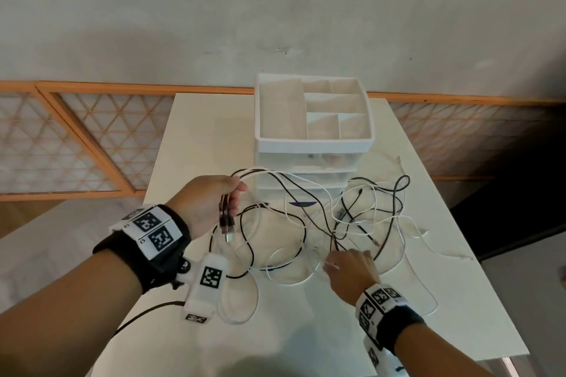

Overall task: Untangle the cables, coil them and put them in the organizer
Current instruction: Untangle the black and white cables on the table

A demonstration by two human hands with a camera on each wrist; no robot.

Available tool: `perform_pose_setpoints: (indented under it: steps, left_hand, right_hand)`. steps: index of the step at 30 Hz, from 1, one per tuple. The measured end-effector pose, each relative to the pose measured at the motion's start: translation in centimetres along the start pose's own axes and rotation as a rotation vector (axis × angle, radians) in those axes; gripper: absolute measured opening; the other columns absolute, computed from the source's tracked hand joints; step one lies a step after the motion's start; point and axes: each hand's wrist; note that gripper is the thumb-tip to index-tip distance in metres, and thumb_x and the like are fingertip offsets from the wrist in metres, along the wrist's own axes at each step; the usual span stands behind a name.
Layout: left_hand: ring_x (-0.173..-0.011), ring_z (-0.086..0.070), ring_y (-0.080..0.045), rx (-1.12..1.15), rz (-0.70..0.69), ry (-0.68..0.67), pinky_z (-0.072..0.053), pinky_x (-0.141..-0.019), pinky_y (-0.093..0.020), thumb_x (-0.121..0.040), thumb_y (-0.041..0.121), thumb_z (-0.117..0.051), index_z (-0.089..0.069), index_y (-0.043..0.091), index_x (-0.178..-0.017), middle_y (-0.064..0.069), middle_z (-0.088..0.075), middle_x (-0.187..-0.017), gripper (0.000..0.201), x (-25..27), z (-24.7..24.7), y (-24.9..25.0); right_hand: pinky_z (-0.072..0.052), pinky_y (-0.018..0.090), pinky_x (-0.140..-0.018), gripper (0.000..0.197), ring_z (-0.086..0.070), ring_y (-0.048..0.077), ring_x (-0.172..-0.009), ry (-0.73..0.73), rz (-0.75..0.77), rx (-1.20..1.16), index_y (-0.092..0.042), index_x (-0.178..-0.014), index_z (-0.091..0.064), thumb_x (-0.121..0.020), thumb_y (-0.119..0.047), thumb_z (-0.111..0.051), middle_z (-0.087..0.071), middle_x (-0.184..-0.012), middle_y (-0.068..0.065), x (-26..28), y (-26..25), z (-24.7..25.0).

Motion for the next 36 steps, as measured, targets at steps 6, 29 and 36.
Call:
perform_pose_setpoints:
  steps: [6, 29, 36]
  left_hand:
    - [-0.051, -0.039, -0.012, -0.095, -0.091, 0.040, -0.040, -0.048, -0.024, -0.099, 0.001, -0.052, -0.064, 0.001, -0.091, -0.003, -0.043, -0.067, 0.014, 0.1, -0.1, 1.1]
    - [-0.051, -0.029, -0.011, -0.390, -0.308, -0.295, -0.029, -0.052, -0.026, -0.105, 0.037, -0.037, -0.052, 0.012, -0.083, 0.001, -0.040, -0.070, 0.036, 1.2, -2.7, 2.5]
    - [-0.037, -0.026, -0.005, 0.191, -0.448, -0.249, -0.028, -0.040, -0.019, -0.105, 0.036, -0.040, -0.049, 0.017, -0.078, 0.005, -0.042, -0.058, 0.034, 2.8, -0.9, 10.4]
  right_hand:
    - [-0.050, 0.012, -0.072, 0.007, -0.068, 0.007, -0.074, 0.556, 0.163, -0.620, -0.018, -0.087, -0.081, -0.089, -0.017, -0.074, -0.077, -0.081, -0.003, -1.3, -3.0, 12.2]
    - [-0.041, 0.015, -0.064, 0.009, -0.050, 0.001, -0.065, 1.143, 0.463, -0.857, -0.027, -0.097, -0.073, -0.095, -0.028, -0.065, -0.062, -0.072, -0.006, 0.5, -6.8, 31.1]
    - [-0.033, 0.026, -0.053, 0.028, -0.052, 0.021, -0.059, 0.613, -0.071, -0.503, -0.013, -0.077, -0.069, -0.095, -0.033, -0.061, -0.058, -0.060, 0.004, -4.7, -0.5, 19.7]
Point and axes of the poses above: each hand's wrist, its own x-axis away from the middle knuckle, its own z-axis out of the back of the hand, y = z × x
